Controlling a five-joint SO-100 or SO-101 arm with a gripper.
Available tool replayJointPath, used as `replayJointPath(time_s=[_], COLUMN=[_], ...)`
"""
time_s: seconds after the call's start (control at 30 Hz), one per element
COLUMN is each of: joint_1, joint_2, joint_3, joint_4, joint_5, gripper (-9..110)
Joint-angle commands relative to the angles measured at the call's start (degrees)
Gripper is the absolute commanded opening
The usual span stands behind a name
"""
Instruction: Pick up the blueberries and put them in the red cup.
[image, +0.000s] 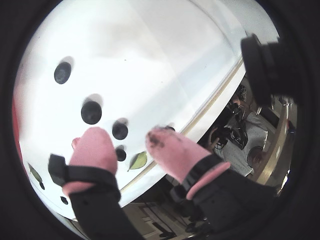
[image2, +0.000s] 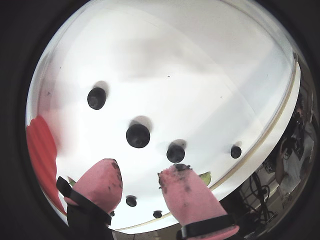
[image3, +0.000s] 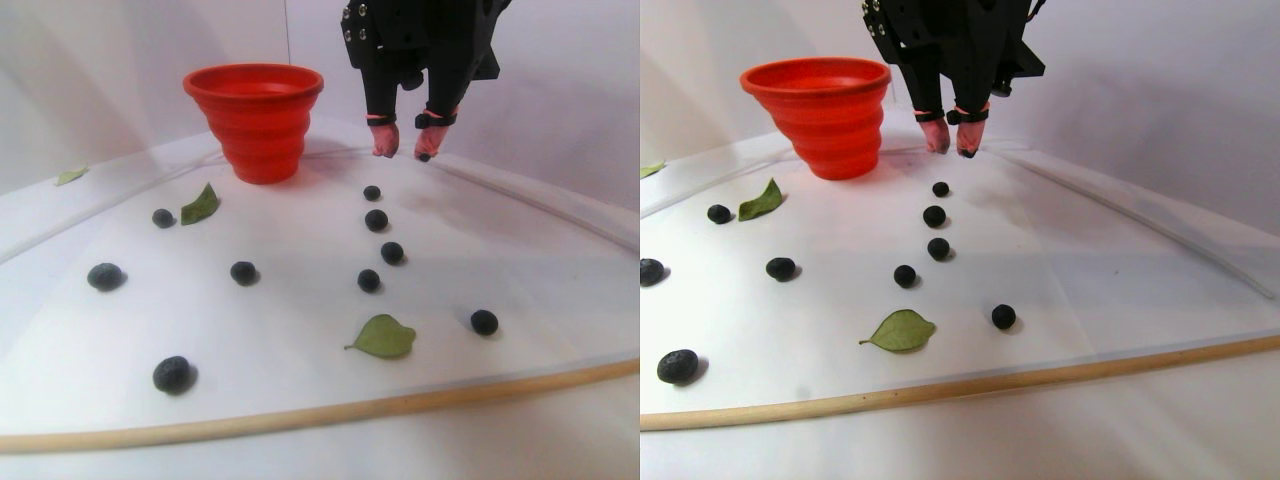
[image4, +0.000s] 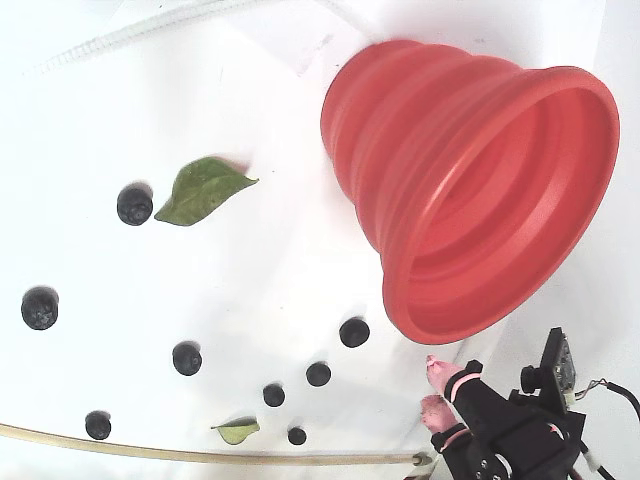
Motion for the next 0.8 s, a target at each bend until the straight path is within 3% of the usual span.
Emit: replayJointPath(time_s=[0.0,0.77], joint_1=[-0.2,-3.3], joint_2=[-1.4,-13.9], joint_3=[-2.5,-6.8], joint_4=[-4.0,-15.6], joint_5=[0.2,-1.0], gripper=[15,17])
